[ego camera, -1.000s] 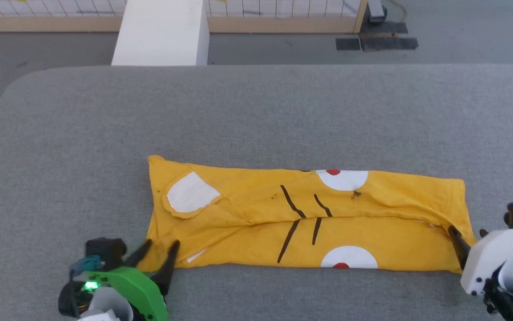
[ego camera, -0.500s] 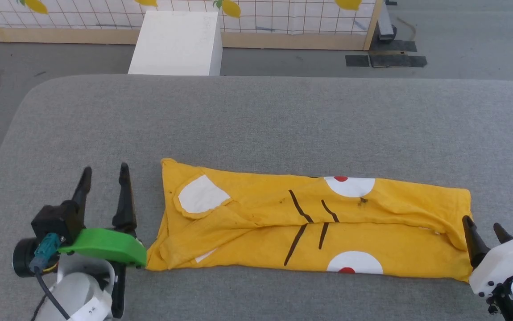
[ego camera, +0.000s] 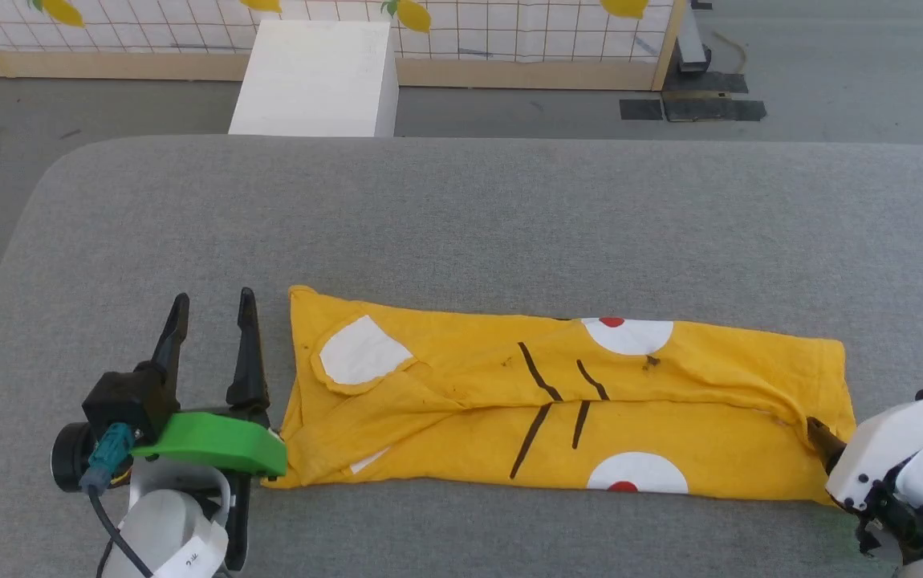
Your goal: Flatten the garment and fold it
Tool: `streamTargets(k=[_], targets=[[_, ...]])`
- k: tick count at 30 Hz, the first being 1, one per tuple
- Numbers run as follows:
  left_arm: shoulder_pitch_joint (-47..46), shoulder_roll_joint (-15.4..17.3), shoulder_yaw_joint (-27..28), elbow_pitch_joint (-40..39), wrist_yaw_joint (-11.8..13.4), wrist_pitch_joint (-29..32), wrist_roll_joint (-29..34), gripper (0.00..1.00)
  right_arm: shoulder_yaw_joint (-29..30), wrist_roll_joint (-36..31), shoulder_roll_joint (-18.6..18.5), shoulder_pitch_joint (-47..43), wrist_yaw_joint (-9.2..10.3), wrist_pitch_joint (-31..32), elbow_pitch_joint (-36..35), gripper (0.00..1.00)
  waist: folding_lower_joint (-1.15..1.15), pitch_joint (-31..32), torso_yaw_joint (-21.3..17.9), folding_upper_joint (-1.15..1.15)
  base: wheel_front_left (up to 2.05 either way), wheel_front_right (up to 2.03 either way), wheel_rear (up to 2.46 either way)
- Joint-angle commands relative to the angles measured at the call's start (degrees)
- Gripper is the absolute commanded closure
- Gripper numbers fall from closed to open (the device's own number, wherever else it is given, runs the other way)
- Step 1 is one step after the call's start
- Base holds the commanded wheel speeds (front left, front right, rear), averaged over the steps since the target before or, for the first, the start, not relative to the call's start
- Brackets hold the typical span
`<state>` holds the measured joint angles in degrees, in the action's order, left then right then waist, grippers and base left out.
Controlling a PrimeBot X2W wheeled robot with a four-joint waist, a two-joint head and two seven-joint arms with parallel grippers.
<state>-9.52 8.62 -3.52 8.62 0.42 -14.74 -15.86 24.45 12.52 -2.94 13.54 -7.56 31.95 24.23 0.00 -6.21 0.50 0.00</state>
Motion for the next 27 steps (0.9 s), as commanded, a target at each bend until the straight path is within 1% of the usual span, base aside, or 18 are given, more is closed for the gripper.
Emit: streamTargets(k=[1,4,5,6,7,8,9,12,15,22,27], targets=[[-0.45,-0.61,0.76,0.42,-0.87,-0.25,0.78,0.00,0.20,-0.87,0.05,1.33,0.08,1.39,1.24,0.00,0.00,-0.02,0.20,0.00,0.00,0.00,0.00],[-0.49,-1.50,1.83,0.97,-2.07,-0.26,1.76,0.00,0.33,-2.02,0.05,2.26,0.08,4.36,3.07,0.00,0.00,-0.05,0.44,0.00,0.00,0.00,0.00],[-0.49,-1.82,2.19,1.15,-2.46,-0.26,2.08,0.00,0.27,-2.04,0.05,2.49,0.08,5.38,3.60,0.11,0.00,-0.09,0.51,0.00,0.00,0.00,0.00],[-0.51,-2.05,2.47,1.30,-2.74,-0.26,2.32,0.00,0.12,-1.73,0.05,2.70,0.08,5.98,3.87,0.56,0.00,-0.14,0.56,0.00,0.00,0.00,0.00],[-0.55,-2.32,2.79,1.46,-3.06,-0.26,2.60,0.00,0.01,-0.96,0.05,2.96,0.08,6.30,4.05,0.73,0.00,-0.24,0.60,0.00,0.00,0.00,0.00],[-0.58,-2.52,3.02,1.59,-3.28,-0.26,2.78,0.00,-0.05,-0.60,0.05,3.09,0.08,6.43,4.11,0.94,0.00,-0.32,0.63,0.00,0.00,0.00,0.00],[-0.62,-2.76,3.30,1.77,-3.55,-0.26,3.02,0.00,-0.21,-0.30,0.05,3.17,0.08,6.51,4.10,1.00,0.00,-0.41,0.66,0.00,0.00,0.00,0.00],[-0.76,-3.29,4.00,2.25,-4.22,-0.26,3.57,0.00,0.32,-0.28,0.06,3.15,0.08,5.22,3.23,1.00,0.00,-0.60,0.66,0.00,0.00,0.00,0.00],[-0.85,-3.68,4.54,2.56,-4.72,-0.26,4.06,0.00,2.26,-2.56,0.04,2.77,0.08,3.45,1.42,1.00,0.00,-0.66,0.70,0.00,0.00,0.00,0.00],[-1.02,-4.45,5.64,2.78,-5.55,-0.26,4.80,0.00,9.30,-12.46,-2.92,1.79,0.08,-1.25,-2.02,1.00,0.00,-1.12,0.93,0.00,0.00,0.00,0.00],[-1.20,-4.82,6.19,2.88,-5.99,-0.26,5.10,0.00,10.65,-16.95,-4.41,1.73,0.08,-3.49,-2.83,1.00,0.00,-1.50,1.02,0.00,0.00,0.00,0.00]])
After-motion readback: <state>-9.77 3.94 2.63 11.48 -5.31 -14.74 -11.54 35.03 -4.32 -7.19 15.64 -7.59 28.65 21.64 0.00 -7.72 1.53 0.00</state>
